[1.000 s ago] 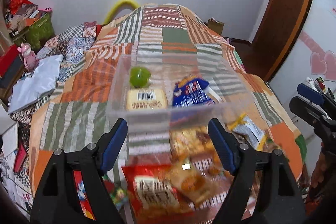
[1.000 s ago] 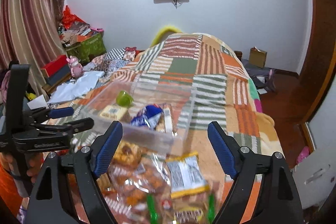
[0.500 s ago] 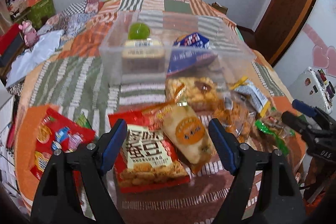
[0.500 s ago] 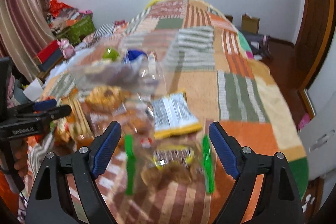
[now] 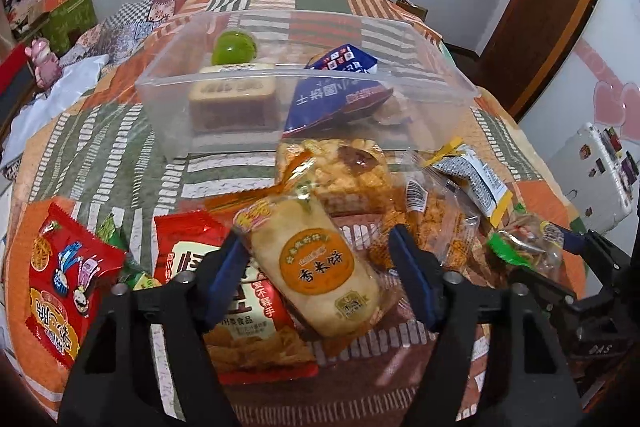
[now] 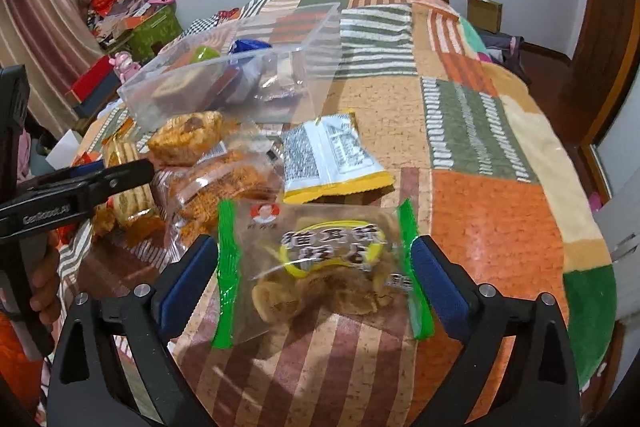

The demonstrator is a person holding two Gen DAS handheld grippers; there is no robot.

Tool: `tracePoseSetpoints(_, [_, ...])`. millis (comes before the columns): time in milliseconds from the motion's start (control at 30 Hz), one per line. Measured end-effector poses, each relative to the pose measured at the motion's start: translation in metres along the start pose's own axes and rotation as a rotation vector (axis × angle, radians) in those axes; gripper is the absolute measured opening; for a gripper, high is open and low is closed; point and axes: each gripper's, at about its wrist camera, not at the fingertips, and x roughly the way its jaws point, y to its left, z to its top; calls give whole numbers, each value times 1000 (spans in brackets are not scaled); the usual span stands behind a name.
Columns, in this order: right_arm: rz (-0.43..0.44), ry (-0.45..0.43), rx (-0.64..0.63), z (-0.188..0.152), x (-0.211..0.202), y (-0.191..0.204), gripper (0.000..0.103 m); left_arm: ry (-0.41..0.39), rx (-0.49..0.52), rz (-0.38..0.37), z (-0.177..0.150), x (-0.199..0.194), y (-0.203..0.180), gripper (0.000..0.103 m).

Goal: Organize snacks
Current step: 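Grasp the orange-labelled rice cake with the left tool while the right tool grasps the green-clipped cookie bag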

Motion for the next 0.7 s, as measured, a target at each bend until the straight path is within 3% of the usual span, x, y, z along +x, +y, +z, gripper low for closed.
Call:
tracePoseSetpoints(133, [-18, -1, -8, -2, 4, 0, 96, 11, 15, -24, -2, 5, -3, 41])
tracePoseSetpoints(200, [-16, -1, 6, -2, 5, -2, 95, 10, 18, -36, -3, 4, -4, 40])
tracePoseSetpoints(267, [-24, -7, 16, -1, 6, -5, 85, -4, 25, -32, -4, 1, -5, 39])
tracePoseSetpoints(467, [4, -26, 40, -2, 0, -12, 73, -43, 27, -53, -3, -12, -5, 36])
tracePoseSetpoints(700, [12, -69, 58, 2, -12, -14, 68, -95, 25, -69, 3, -33, -5, 36])
